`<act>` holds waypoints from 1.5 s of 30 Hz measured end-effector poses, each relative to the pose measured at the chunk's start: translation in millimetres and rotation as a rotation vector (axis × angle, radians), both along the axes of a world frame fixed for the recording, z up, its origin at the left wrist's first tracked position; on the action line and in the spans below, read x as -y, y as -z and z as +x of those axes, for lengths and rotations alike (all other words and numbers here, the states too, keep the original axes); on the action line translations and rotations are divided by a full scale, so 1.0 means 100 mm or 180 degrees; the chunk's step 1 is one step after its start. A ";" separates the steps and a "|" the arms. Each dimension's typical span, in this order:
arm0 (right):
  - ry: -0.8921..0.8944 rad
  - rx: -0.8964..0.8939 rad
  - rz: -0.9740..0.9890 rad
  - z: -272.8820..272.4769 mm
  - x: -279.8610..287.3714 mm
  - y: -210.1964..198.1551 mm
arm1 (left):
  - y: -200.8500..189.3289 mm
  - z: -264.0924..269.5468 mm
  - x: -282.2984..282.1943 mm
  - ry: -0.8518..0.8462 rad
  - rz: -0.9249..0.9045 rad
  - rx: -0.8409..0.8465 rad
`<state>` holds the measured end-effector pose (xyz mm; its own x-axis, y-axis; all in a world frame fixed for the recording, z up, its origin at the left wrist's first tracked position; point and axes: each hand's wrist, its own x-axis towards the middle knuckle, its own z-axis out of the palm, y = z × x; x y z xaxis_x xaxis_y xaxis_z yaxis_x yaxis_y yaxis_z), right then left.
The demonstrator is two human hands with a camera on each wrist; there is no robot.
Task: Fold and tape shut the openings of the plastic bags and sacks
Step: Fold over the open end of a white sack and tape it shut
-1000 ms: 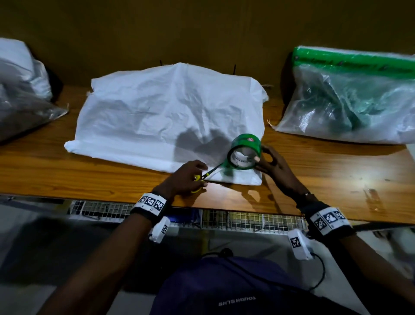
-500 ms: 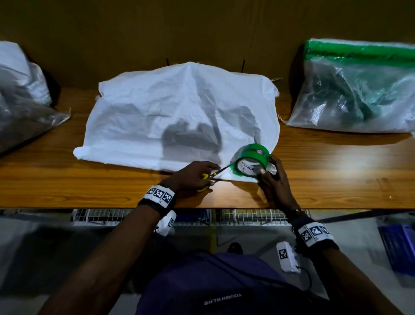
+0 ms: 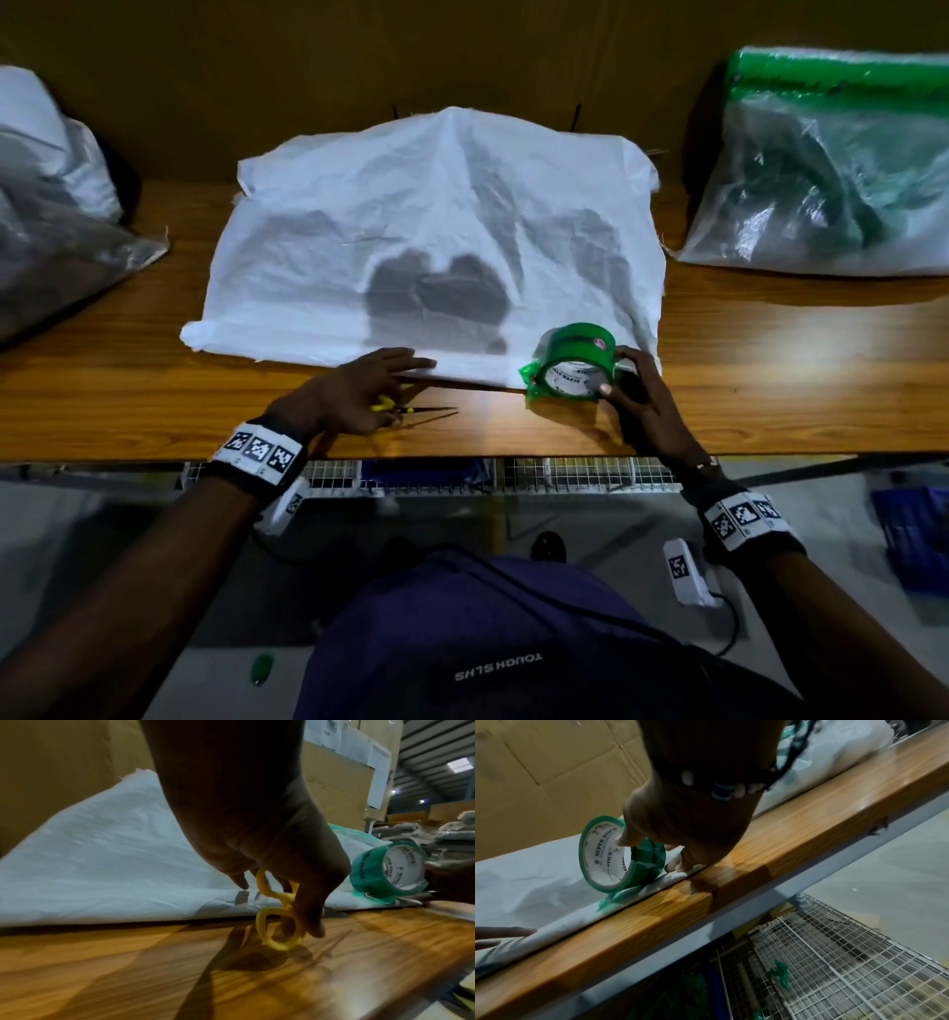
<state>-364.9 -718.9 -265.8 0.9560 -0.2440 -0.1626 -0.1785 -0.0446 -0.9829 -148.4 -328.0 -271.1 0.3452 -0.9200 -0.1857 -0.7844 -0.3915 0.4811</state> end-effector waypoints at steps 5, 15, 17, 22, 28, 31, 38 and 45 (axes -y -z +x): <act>-0.0056 -0.0049 0.0299 0.01 -0.03 -0.09 | -0.22 -0.11 -0.33 -0.0849 -0.0348 0.0195; -0.0256 -0.0043 -0.0211 0.15 -0.16 -0.47 | 0.10 0.21 -1.16 -0.1729 -0.0402 0.0847; -0.0400 -0.0197 -0.0056 0.29 -0.31 -0.62 | 0.11 0.30 -1.10 -0.1848 -0.0236 0.0965; -0.0883 -0.0016 -0.0211 0.74 -0.84 -0.79 | 0.14 0.44 -1.06 -0.1991 0.0059 0.0950; -0.1133 0.0276 0.0028 1.37 -1.75 -0.70 | 0.25 0.30 -1.22 -0.2046 -0.0281 0.0261; -0.1161 0.0226 0.0335 1.51 -2.22 -0.49 | 0.24 0.23 -1.30 -0.2204 -0.0731 -0.0350; -0.0953 0.0030 0.0237 1.45 -2.50 -0.06 | 0.18 0.33 -1.71 -0.2358 -0.0606 0.0515; -0.0923 0.0113 0.0475 1.57 -2.67 -0.16 | 0.30 0.33 -1.71 -0.2794 0.0078 0.0429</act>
